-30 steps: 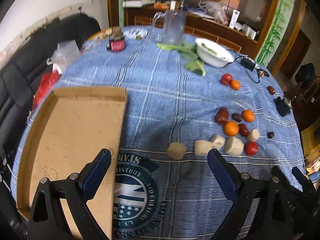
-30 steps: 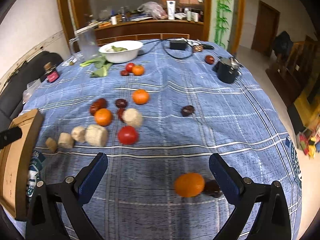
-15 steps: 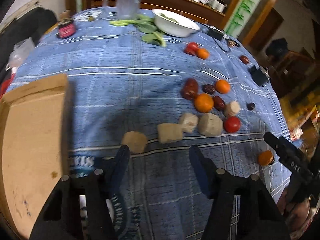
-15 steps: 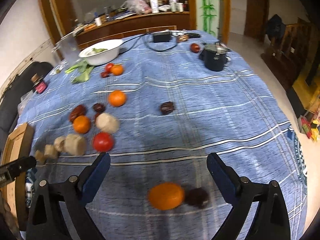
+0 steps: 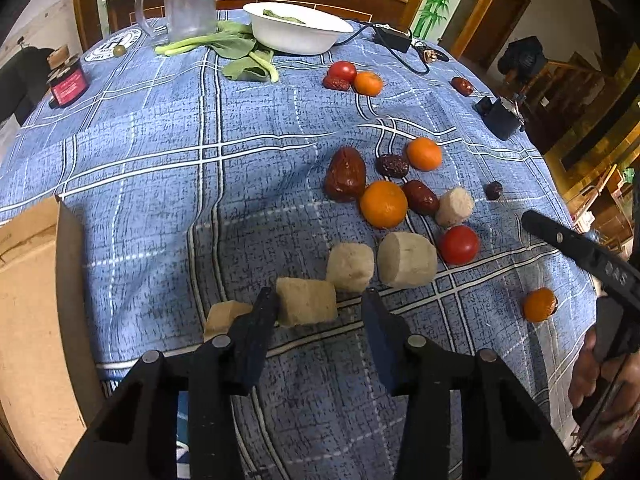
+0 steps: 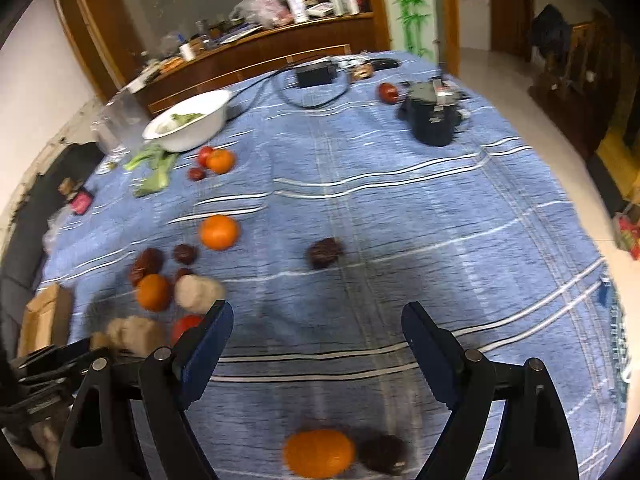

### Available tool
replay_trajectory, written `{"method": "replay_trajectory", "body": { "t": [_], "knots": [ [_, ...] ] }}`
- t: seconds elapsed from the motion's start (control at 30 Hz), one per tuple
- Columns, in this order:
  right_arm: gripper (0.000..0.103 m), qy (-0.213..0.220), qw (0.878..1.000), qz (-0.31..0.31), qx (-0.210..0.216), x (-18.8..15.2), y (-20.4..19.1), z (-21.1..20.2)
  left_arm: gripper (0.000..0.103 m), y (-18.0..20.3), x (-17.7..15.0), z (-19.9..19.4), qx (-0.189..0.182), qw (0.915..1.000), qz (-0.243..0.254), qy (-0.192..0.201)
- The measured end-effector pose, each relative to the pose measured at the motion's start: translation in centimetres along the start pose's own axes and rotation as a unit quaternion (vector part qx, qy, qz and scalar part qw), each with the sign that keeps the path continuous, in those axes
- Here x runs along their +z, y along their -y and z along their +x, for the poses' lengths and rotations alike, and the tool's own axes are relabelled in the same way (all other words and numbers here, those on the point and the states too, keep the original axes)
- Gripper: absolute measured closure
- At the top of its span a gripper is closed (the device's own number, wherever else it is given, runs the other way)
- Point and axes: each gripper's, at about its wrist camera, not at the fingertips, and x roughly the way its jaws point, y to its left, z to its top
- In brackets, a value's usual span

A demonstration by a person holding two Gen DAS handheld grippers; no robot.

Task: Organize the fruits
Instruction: 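Grasp a beige cube with the left tool while the right tool grasps the orange, then carry the beige cube into the cardboard box while the right tool carries the orange there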

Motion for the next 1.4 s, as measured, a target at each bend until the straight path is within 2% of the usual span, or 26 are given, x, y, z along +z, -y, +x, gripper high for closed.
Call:
{"method": "replay_trajectory", "body": {
  "t": [0.1, 0.27, 0.33, 0.47, 0.53, 0.6, 0.67, 0.7, 0.73, 0.8, 1.0, 1.07, 1.13, 1.2, 1.27, 1.3, 1.4],
  "knots": [
    [0.015, -0.014, 0.999, -0.022, 0.024, -0.7, -1.4, 0.3, 0.061, 0.4, 0.3, 0.4, 0.004, 0.9999, 0.011, -0.002],
    [0.015, -0.018, 0.999, -0.031, 0.007, -2.6, -0.1, -1.2, 0.057, 0.3, 0.2, 1.1, -0.014, 0.9998, 0.013, -0.010],
    [0.016, -0.021, 0.999, -0.046, -0.001, -3.3, 0.2, -1.7, 0.059, -0.2, 0.0, 1.2, -0.026, 0.9996, 0.000, -0.005],
    [0.020, -0.026, 0.998, -0.061, -0.013, -4.5, 0.8, -2.2, 0.061, -0.2, -0.2, 1.1, -0.027, 0.9996, -0.003, -0.003],
    [0.028, -0.036, 0.998, -0.057, -0.017, -5.1, 1.1, -1.6, 0.061, 0.0, -0.2, 1.1, -0.024, 0.9997, -0.004, -0.002],
    [0.031, -0.031, 0.997, -0.065, -0.028, -5.4, 0.9, -1.6, 0.062, 0.0, -0.2, 1.1, -0.023, 0.9997, -0.007, -0.001],
    [0.038, -0.029, 0.996, -0.076, -0.029, -5.4, 0.5, -1.6, 0.066, -0.2, -0.4, 0.9, -0.023, 0.9996, -0.013, 0.001],
    [0.047, -0.027, 0.996, -0.079, -0.029, -5.4, 0.4, -1.7, 0.074, -0.3, -0.4, 0.9, -0.023, 0.9996, -0.016, 0.000],
    [0.056, -0.027, 0.996, -0.083, -0.031, -5.3, 0.2, -1.7, 0.074, -0.4, -0.4, 0.8, -0.025, 0.9995, -0.021, -0.002],
    [0.068, -0.031, 0.996, -0.079, -0.020, -5.2, 0.1, -1.8, 0.074, -0.6, -0.6, 0.5, -0.029, 0.9991, -0.030, 0.001],
    [0.069, -0.038, 0.996, -0.084, -0.011, -5.8, -1.0, -2.4, 0.074, -0.9, -1.2, -1.5, -0.033, 0.9984, -0.042, 0.021],
    [0.069, -0.034, 0.995, -0.091, -0.005, -5.7, -1.8, -2.8, 0.073, -1.4, -1.4, -2.4, -0.037, 0.9976, -0.052, 0.029],
    [0.077, -0.030, 0.995, -0.100, 0.004, -5.6, -2.9, -3.2, 0.073, -2.0, -1.7, -3.7, -0.036, 0.9968, -0.061, 0.038],
    [0.077, -0.024, 0.993, -0.111, 0.020, -5.3, -4.7, -3.5, 0.073, -2.8, -1.9, -5.1, -0.031, 0.9962, -0.065, 0.049],
    [0.080, -0.021, 0.990, -0.135, 0.041, -5.2, -7.2, -3.5, 0.073, -4.2, -2.2, -6.5, -0.023, 0.9954, -0.072, 0.060],
    [0.085, -0.021, 0.988, -0.145, 0.048, -5.2, -8.3, -3.5, 0.073, -5.1, -2.3, -7.2, -0.018, 0.9948, -0.078, 0.064],
    [0.087, -0.017, 0.983, -0.169, 0.070, -5.4, -11.7, -3.5, 0.073, -8.2, -3.1, -9.2, -0.002, 0.9921, -0.099, 0.076]
  ]
}}
